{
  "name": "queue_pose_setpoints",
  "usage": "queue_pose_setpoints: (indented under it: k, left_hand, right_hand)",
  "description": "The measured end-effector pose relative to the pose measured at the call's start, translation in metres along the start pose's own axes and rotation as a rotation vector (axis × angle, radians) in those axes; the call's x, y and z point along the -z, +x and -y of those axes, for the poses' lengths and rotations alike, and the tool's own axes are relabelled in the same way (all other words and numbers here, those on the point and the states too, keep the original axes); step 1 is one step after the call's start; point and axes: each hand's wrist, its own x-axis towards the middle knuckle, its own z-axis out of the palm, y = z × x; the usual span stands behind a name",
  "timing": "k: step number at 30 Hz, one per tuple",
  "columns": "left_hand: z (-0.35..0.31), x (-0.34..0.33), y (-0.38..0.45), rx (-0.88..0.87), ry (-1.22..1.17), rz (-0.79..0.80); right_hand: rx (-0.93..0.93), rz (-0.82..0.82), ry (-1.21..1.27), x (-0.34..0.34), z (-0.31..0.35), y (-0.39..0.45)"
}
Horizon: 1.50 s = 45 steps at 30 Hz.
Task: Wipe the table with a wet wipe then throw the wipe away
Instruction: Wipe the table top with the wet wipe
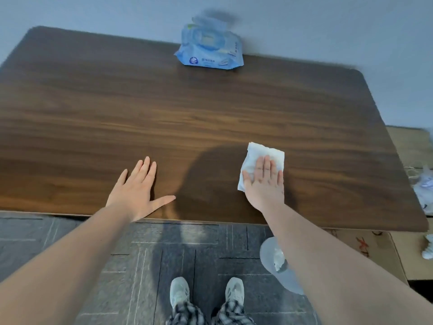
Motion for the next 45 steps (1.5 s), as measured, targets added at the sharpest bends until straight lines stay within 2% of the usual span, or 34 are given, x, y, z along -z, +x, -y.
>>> queue_pose_setpoints:
  k: [4,9,17,23,29,36,39,45]
  left_hand:
    - [0.09,-0.015,-0.031,0.24,-0.043,-0.012]
    - [0.167,-0.027,-0.054,0.442,-0.099,0.009]
    - [0.189,-0.04,-0.058,0.422,-0.188,-0.028]
    - [0.193,-0.045,-0.058,0.399,-0.237,-0.101]
    - [0.193,-0.047,-0.059,0.395,-0.249,-0.091]
    - [0.191,-0.036,-0.059,0.412,-0.222,0.03]
    - [0.187,-0.025,-0.061,0.409,-0.216,0.043]
    - [0.14,0.003,-0.047,0.238,-0.113,0.023]
  right_hand:
    - [0.267,0.03,-0.057,-0.014,0.111,-0.008]
    - [0.485,0.089,-0.1,-0.026,0.226,-0.013]
    - [0.741,0.09,-0.186,-0.044,0.363,-0.019]
    - [0.872,0.067,-0.194,-0.053,0.425,-0.029]
    - [0.975,0.052,-0.227,-0.054,0.413,-0.028]
    - [1.057,0.153,-0.287,-0.045,0.336,-0.049]
    - [1.013,0.136,-0.288,-0.04,0.293,-0.049]
    - [0.777,0.1,-0.254,-0.024,0.184,-0.035]
